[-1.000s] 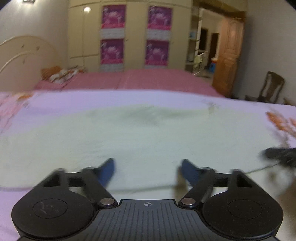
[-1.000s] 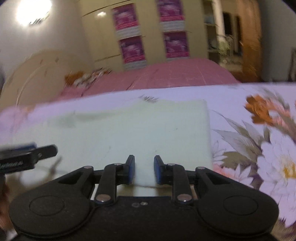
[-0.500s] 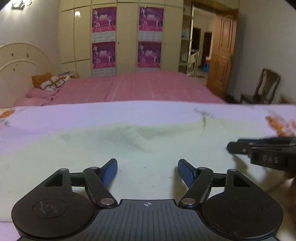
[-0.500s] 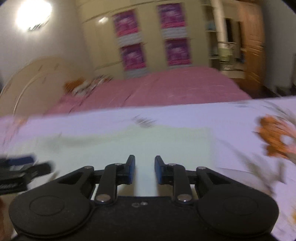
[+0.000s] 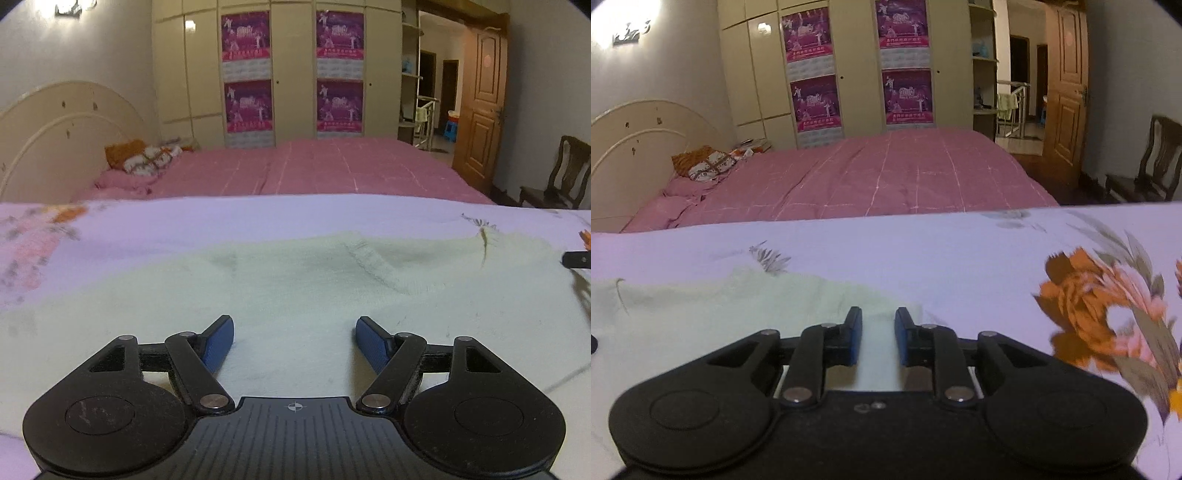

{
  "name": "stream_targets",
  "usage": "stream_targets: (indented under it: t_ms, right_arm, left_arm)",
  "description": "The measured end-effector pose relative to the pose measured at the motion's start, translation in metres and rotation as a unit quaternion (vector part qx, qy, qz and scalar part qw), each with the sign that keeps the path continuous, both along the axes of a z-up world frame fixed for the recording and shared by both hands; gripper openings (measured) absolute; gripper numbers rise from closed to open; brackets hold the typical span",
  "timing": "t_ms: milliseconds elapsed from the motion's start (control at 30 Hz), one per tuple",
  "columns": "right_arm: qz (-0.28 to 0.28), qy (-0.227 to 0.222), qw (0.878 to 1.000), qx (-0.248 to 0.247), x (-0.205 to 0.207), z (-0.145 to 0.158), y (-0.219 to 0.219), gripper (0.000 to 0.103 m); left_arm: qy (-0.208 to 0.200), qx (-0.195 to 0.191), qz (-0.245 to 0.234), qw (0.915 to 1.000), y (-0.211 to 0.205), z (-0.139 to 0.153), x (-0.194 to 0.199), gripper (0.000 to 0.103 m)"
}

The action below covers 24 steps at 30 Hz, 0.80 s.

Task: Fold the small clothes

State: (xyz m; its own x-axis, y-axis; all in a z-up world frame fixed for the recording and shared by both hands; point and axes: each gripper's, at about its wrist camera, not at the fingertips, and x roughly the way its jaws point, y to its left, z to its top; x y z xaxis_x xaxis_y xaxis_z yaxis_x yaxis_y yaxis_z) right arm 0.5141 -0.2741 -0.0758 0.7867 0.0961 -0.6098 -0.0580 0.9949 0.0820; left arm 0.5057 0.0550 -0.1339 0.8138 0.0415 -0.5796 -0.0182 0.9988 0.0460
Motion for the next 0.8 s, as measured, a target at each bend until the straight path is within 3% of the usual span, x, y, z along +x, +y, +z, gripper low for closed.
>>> stream_targets:
  t_ms: [100,367,467,567,667,800]
  right_arm:
    - [0.012,-0.002,1.0,-0.014,-0.03,0.0,-0.003,0.026]
    - [0.013,-0.015,0.999,-0.039,-0.088,0.004,0.004,0.026]
    - [0.018,0.009,0.999,-0.045,-0.084,-0.005,0.005,0.025]
    - [0.005,0.002,1.0,-0.031,-0.087,0.013,0.006,0.025]
    - [0.006,-0.02,1.0,-0.003,-0.108,0.03,0.003,0.027]
    - [0.011,-0.003,1.0,0.018,-0.121,0.028,0.007,0.027]
  left_arm:
    - [0.009,0.005,-0.007,0.9999,0.006,-0.002,-0.01,0.073]
    - [0.015,0.018,0.007,0.9997,0.008,-0.004,-0.035,0.073]
    - [0.026,0.014,0.017,0.9994,0.01,-0.001,-0.029,0.076]
    - [0.01,0.001,0.023,0.9997,0.018,0.012,-0.046,0.076]
    - [0.013,-0.022,0.048,0.9985,0.046,0.015,-0.069,0.076]
    - [0.009,-0.06,0.116,0.9914,0.111,0.013,-0.106,0.076]
